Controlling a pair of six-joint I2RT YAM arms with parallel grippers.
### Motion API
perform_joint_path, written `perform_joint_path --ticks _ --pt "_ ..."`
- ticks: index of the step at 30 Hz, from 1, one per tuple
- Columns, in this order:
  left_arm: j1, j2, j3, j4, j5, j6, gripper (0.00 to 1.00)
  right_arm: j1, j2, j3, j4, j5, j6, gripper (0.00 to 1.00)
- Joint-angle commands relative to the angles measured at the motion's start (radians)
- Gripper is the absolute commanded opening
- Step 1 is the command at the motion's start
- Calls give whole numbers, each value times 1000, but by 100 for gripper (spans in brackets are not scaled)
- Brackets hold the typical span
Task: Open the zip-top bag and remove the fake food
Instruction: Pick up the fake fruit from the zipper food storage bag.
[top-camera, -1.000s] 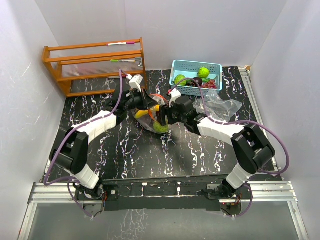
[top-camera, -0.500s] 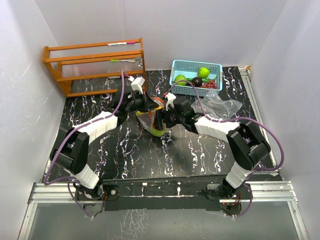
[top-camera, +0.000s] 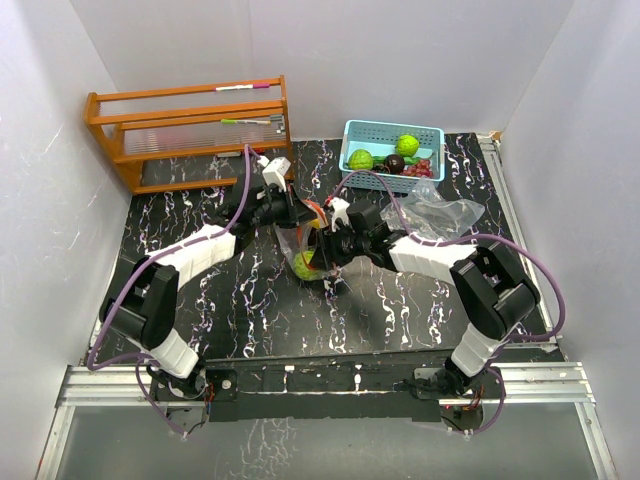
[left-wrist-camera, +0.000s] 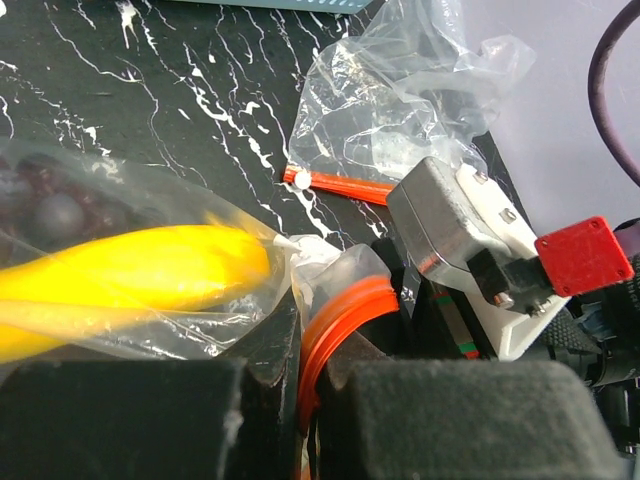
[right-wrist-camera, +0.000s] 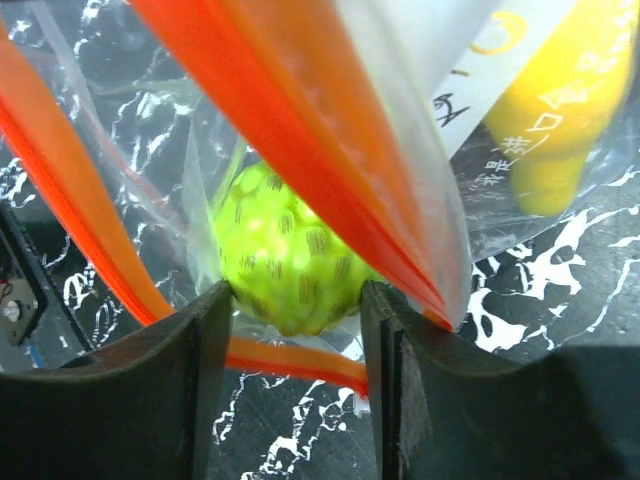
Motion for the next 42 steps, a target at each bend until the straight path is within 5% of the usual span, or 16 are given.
perform_joint_path --ticks 1,8,23,34,36,39,42 --pt "3 -74 -4 35 -16 8 0 8 -28 -11 -37 25 -8 45" --pt "1 -84 -3 30 -13 12 0 6 -99 19 -60 95 -18 19" --pt "-19 -136 -62 25 -7 2 0 8 -119 56 130 94 127 19" --pt "-25 -159 -53 13 -21 12 0 38 -24 60 103 148 101 19" --pt "-25 -157 -56 13 -20 16 0 56 -49 40 98 162 91 24" --pt "-25 -148 -61 18 -19 16 0 75 -79 20 85 165 78 49" --pt "-25 -135 -60 32 -7 7 0 83 -86 12 46 173 50 63"
